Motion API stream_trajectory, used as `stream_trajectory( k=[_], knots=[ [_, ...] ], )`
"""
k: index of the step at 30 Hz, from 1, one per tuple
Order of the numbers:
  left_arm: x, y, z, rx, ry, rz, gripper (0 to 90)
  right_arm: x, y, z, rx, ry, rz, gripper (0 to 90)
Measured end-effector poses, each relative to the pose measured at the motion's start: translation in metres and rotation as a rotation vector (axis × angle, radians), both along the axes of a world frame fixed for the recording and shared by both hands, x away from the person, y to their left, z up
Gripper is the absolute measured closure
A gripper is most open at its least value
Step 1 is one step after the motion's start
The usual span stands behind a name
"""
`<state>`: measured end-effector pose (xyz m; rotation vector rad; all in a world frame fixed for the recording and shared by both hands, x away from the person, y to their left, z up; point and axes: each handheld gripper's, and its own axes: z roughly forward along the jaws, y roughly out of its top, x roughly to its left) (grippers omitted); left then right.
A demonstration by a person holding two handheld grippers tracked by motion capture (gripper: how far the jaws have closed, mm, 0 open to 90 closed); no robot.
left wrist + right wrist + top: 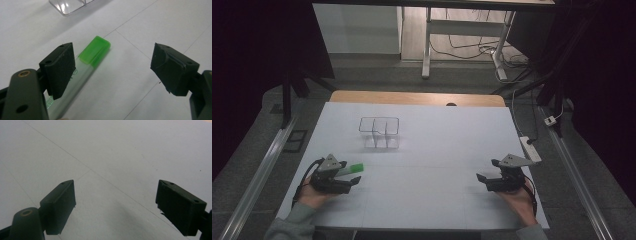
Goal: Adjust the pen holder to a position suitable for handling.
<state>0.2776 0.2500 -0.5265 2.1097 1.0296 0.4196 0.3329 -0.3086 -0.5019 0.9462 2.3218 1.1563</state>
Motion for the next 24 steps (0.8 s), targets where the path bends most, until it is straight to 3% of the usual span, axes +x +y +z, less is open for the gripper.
stream_trajectory(
  k=[11,14,24],
  knots=[
    [0.0001,0.0004,0.0006,-0.002,0.002,0.006,19.9,-0.0008,0.0017,-0.0006,-0.003,-0.014,-0.001,15.9],
    [0.0003,0.0016,0.0038,-0.046,0.009,0.011,20.1,-0.0007,0.0016,-0.0013,-0.01,-0.013,-0.012,16.6],
    [0.0025,-0.003,0.0074,-0.032,-0.011,0.009,20.3,0.0008,0.0021,-0.0028,-0.013,-0.005,-0.019,17.4]
  ],
)
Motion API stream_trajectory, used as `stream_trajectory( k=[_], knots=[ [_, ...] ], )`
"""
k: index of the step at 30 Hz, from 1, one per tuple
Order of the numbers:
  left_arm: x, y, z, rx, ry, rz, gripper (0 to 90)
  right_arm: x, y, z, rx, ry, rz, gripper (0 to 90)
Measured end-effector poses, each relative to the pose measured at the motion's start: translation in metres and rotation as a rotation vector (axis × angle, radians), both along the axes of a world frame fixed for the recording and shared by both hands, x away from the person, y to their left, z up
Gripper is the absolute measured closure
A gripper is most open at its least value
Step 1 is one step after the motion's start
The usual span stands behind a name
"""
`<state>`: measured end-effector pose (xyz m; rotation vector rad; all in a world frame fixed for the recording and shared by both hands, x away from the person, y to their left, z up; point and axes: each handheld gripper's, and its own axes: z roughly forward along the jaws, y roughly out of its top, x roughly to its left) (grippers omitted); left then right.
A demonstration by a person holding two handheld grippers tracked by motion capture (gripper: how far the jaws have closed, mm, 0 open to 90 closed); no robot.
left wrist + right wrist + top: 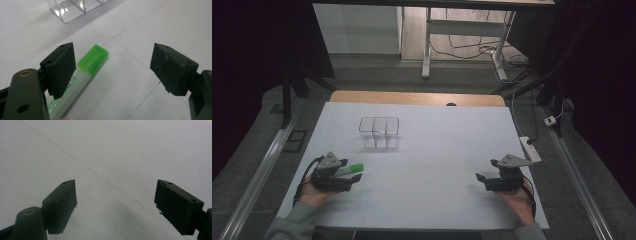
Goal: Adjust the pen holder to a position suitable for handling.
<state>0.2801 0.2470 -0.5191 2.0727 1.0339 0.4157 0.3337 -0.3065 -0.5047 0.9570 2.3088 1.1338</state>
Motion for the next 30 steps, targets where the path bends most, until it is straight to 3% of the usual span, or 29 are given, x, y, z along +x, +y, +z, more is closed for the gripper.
stream_trajectory(
  k=[18,30],
  knots=[
    [0.013,0.003,0.003,0.032,-0.007,0.051,21.6,-0.001,0.0,-0.001,-0.003,-0.011,-0.005,17.4],
    [0.033,0.012,0.005,0.035,-0.009,0.096,21.6,-0.001,0.0,-0.002,0.009,-0.011,-0.007,16.9]
  ],
)
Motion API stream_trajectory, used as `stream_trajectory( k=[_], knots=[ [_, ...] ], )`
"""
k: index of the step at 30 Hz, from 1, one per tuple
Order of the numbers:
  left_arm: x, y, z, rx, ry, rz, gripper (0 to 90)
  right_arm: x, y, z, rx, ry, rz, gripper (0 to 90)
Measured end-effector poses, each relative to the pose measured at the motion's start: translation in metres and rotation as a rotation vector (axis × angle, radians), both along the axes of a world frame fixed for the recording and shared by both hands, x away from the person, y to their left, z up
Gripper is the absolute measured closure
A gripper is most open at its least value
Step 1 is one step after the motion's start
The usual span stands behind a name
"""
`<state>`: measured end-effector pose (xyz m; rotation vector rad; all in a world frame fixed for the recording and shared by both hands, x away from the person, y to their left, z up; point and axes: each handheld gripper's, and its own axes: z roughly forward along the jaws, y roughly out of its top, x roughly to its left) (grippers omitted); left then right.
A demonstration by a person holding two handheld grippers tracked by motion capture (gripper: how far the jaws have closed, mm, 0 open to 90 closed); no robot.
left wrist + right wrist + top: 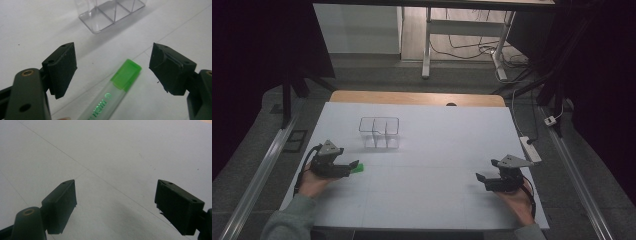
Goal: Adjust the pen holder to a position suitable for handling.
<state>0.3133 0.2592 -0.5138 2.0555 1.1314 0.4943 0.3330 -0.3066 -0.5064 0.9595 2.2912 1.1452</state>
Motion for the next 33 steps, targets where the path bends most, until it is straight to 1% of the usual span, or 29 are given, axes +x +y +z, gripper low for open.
stream_trajectory(
  k=[1,2,8,11,16,19,21,22,23,25,29,32,33],
  knots=[
    [0.001,0.001,0.0,0.003,0.001,0.003,21.7,0.0,0.0,0.0,0.0,0.0,-0.001,16.9],
    [0.004,0.004,-0.001,-0.003,0.005,0.015,21.7,0.0,0.0,0.0,-0.003,0.0,-0.004,16.9],
    [0.009,0.011,-0.002,-0.012,0.009,0.04,21.9,0.001,-0.001,-0.001,0.0,0.01,-0.008,16.9],
    [0.014,0.014,-0.003,-0.009,0.019,0.056,21.9,0.0,-0.001,-0.001,-0.008,0.011,-0.011,16.9],
    [0.023,0.021,-0.003,-0.01,0.027,0.079,21.9,0.001,0.0,-0.002,-0.003,0.012,-0.007,16.9],
    [0.03,0.023,-0.005,-0.008,0.032,0.086,21.9,0.001,0.0,-0.002,-0.008,0.013,-0.006,17.0],
    [0.034,0.025,-0.006,-0.006,0.043,0.097,21.9,0.001,0.0,-0.002,-0.009,0.012,-0.006,17.0],
    [0.034,0.025,-0.006,-0.006,0.043,0.097,21.9,0.001,0.0,-0.002,-0.008,0.012,-0.005,17.0],
    [0.037,0.026,-0.007,0.001,0.046,0.103,21.8,0.001,0.0,-0.002,-0.009,0.012,-0.005,17.0],
    [0.04,0.028,-0.008,-0.002,0.056,0.112,21.9,0.001,0.0,-0.002,-0.01,0.011,-0.006,17.0],
    [0.047,0.028,-0.009,0.001,0.062,0.116,21.9,0.001,0.001,-0.003,-0.013,0.015,-0.007,17.0],
    [0.052,0.028,-0.01,-0.005,0.063,0.12,22.2,0.002,0.001,-0.004,-0.02,0.023,-0.001,17.0],
    [0.055,0.029,-0.01,0.002,0.069,0.117,22.3,0.002,0.003,-0.006,-0.021,0.023,0.002,17.0]
  ],
)
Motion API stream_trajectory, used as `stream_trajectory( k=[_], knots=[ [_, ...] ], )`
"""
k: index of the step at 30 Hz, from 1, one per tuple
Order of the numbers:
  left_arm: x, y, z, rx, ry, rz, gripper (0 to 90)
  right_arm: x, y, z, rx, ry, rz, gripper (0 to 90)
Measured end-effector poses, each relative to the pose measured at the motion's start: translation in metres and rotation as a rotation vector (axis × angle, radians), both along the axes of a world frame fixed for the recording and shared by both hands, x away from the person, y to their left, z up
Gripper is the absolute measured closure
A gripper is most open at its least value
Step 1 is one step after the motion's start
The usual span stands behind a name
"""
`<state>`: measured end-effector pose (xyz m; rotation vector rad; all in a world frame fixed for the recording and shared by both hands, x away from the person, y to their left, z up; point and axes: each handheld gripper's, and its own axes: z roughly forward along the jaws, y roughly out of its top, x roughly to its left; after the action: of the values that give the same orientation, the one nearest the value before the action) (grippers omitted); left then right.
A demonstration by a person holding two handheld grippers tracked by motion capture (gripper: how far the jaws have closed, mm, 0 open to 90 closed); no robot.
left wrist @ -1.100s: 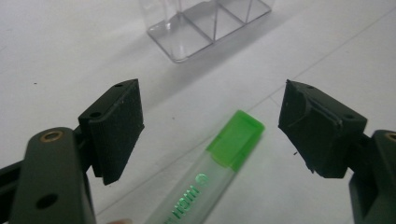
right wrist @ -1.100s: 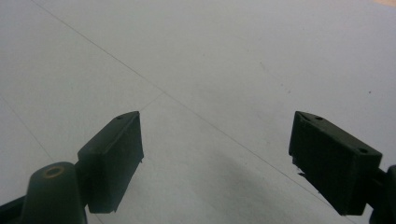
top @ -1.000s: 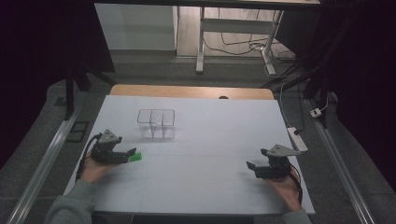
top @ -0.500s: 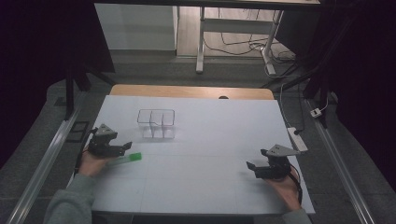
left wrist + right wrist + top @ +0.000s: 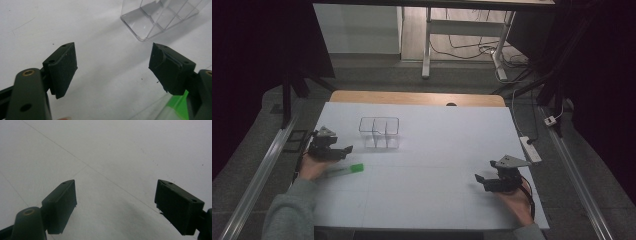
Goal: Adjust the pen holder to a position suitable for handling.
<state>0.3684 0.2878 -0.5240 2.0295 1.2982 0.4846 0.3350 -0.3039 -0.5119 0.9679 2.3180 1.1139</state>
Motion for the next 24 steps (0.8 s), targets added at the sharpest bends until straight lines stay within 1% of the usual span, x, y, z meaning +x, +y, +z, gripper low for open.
stream_trajectory(
  k=[2,3,4,6,11,13,14,15,17,18,19,20,21,22,23,24],
  knots=[
    [0.004,0.0,-0.001,0.01,0.004,0.005,22.8,0.0,0.0,0.0,0.004,-0.001,0.001,17.0],
    [0.009,0.001,-0.001,0.007,0.01,0.009,23.4,0.0,0.0,0.0,0.0,-0.001,-0.001,17.0],
    [0.009,0.001,-0.001,0.007,0.01,0.009,23.9,0.0,0.0,0.0,-0.007,-0.002,-0.006,17.0],
    [0.014,0.0,-0.001,0.005,0.006,0.008,25.3,0.001,0.0,0.0,0.002,0.002,0.0,17.0],
    [0.024,-0.003,0.0,0.003,0.01,-0.001,28.1,0.0,-0.001,0.001,0.002,0.002,-0.003,17.0],
    [0.027,-0.005,0.0,0.008,0.007,-0.01,30.0,0.0,-0.001,0.001,0.005,0.0,0.0,17.2],
    [0.028,-0.006,0.0,0.008,0.004,-0.011,32.8,0.0,-0.001,0.001,0.006,0.001,0.001,17.2],
    [0.029,-0.007,0.0,0.006,0.007,-0.018,32.8,0.0,-0.001,0.001,0.006,0.001,0.001,17.2],
    [0.031,-0.009,0.0,0.013,0.006,-0.018,36.1,0.0,-0.001,0.001,0.005,0.002,0.001,17.2],
    [0.033,-0.01,-0.001,0.012,0.003,-0.017,38.7,0.0,-0.001,0.001,0.004,0.003,0.002,17.2],
    [0.033,-0.01,-0.001,0.009,0.005,-0.024,44.7,0.001,-0.001,0.001,0.002,0.003,0.001,17.1],
    [0.034,-0.011,-0.001,0.008,0.007,-0.029,48.3,0.001,-0.001,0.001,0.002,0.004,0.001,17.1],
    [0.034,-0.012,-0.001,0.014,0.008,-0.033,48.3,0.001,-0.001,0.001,0.002,0.004,0.001,17.1],
    [0.034,-0.013,-0.001,0.017,0.008,-0.037,53.5,0.001,-0.001,0.001,0.003,0.004,0.001,17.1],
    [0.034,-0.013,-0.001,0.018,0.007,-0.039,67.2,0.001,-0.001,0.001,0.004,0.004,0.0,17.1],
    [0.034,-0.014,-0.001,0.018,0.006,-0.04,73.1,0.001,-0.001,0.001,0.005,0.004,0.0,17.1]
  ],
)
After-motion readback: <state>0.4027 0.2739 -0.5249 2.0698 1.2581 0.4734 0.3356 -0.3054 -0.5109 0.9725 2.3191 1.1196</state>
